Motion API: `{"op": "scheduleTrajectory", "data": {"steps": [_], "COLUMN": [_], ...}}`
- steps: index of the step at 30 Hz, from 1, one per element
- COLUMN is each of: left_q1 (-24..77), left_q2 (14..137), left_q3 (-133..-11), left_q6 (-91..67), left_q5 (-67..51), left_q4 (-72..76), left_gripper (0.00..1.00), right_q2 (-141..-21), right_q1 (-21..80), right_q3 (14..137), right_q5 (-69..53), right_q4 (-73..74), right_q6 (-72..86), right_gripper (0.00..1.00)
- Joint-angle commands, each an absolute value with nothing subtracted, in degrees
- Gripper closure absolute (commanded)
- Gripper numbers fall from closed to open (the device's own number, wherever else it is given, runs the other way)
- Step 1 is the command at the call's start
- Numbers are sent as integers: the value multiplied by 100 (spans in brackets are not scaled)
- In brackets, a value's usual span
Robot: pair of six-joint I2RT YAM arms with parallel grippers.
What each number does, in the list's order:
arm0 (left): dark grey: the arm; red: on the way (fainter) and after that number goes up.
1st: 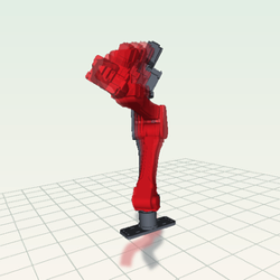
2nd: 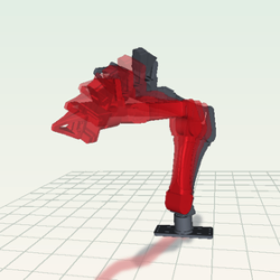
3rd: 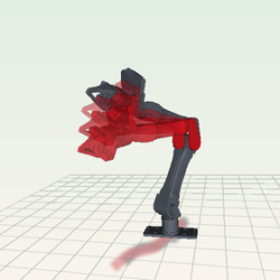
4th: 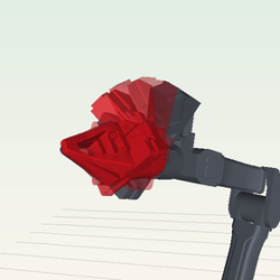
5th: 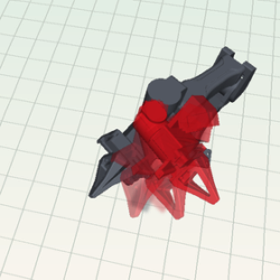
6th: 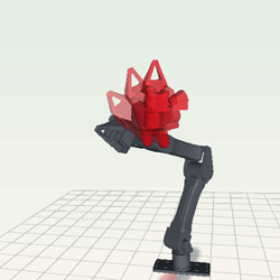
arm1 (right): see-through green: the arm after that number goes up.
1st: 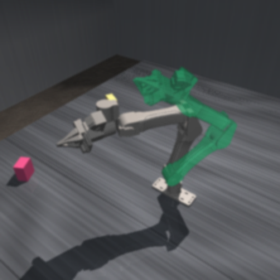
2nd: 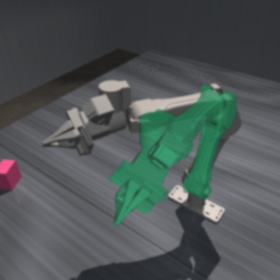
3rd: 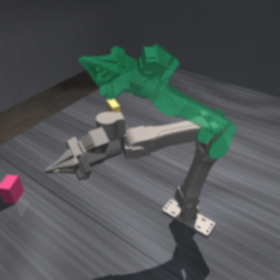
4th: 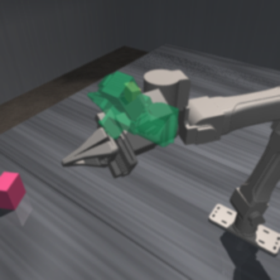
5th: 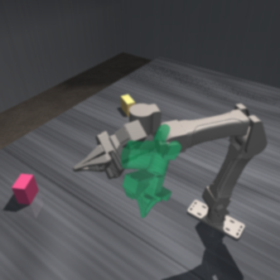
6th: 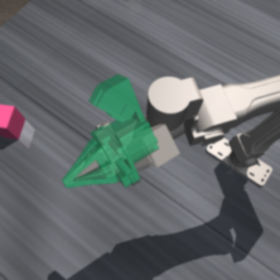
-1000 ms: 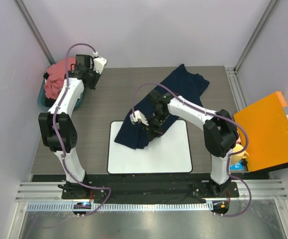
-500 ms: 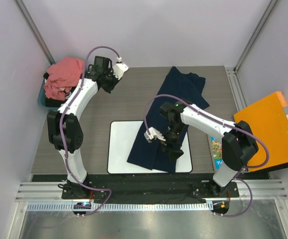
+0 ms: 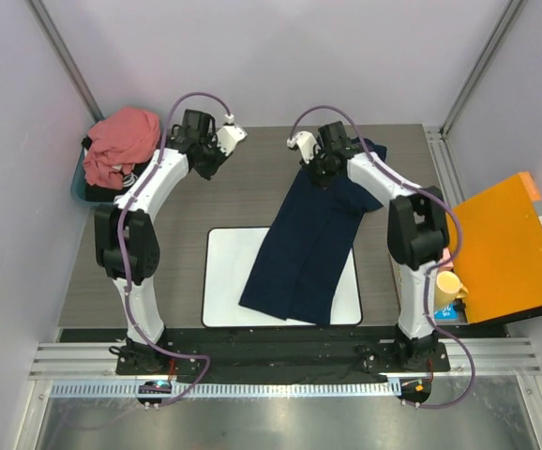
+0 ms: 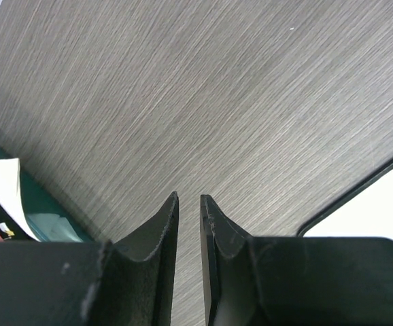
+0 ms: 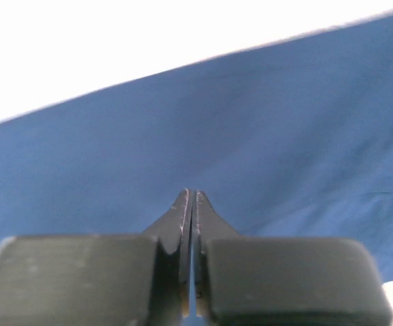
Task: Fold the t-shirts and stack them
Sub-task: Fold the tshirt
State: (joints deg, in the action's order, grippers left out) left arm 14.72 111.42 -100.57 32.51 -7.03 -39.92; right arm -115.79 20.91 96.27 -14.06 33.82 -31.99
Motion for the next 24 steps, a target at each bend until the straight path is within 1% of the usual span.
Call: {"op": "scheduleTrajectory", "data": {"steps": [1, 2, 7, 11, 17, 23, 24], "left_q1": [1468, 1468, 1459, 1459, 1459, 1459, 1459], "left_q2": [11109, 11109, 11144, 11320, 11583, 11672, 11707], "left_q3": [-9888, -9844, -9650, -9808, -10142, -10169, -10178], "left_q6": [3506, 3542, 3805, 3806, 3753, 3850, 3850], "left_q5": [-581, -537, -343, -246, -167, -97, -53], "left_q4": [-3797, -3762, -3542, -3524, -3630, -3621, -3595], "left_gripper": [81, 81, 81, 81, 81, 81, 81], "right_q2": [-12697, -12839, -13525, -14053, -14844, -15240, -15266], "right_q1": [1925, 1907, 1881, 1881, 1890, 2065, 2100], "right_q3": [10668, 11001, 11785, 12400, 13208, 13482, 13482], "right_q5": [-124, -53, 560, 650, 423, 79, -208], "right_q4": [2365, 2321, 2224, 2215, 2329, 2400, 2399], "right_q6": [-2321, -2286, -2136, -2328, -2470, -2531, -2523], "right_gripper": [99, 99, 99, 99, 99, 99, 99]}}
